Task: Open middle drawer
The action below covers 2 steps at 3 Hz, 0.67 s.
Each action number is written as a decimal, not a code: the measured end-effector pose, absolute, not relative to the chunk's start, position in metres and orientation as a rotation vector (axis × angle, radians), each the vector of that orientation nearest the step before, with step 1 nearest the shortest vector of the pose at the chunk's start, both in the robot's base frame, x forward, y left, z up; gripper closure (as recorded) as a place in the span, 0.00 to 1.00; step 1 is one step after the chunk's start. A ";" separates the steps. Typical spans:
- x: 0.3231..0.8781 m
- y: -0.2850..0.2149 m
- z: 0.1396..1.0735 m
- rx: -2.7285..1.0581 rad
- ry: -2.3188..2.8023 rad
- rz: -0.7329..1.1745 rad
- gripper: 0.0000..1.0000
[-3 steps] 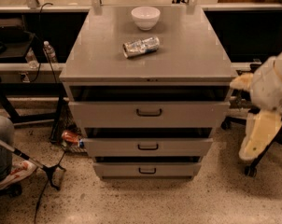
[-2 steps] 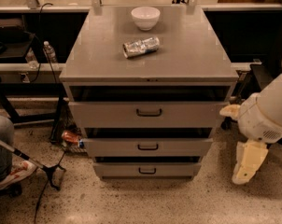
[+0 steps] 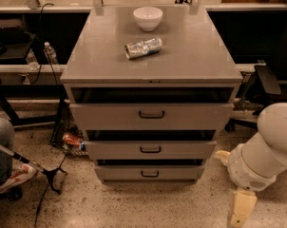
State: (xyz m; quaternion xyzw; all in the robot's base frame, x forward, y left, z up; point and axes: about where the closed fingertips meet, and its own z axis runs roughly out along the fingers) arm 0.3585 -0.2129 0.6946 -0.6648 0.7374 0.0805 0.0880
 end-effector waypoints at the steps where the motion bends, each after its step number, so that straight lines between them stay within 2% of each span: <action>1: 0.357 -0.213 0.694 -1.982 2.198 0.243 0.00; 2: 0.358 -0.216 0.682 -1.978 2.185 0.253 0.00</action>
Offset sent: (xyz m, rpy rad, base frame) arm 0.0022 -0.0075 -0.0364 0.0391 -0.0039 0.0092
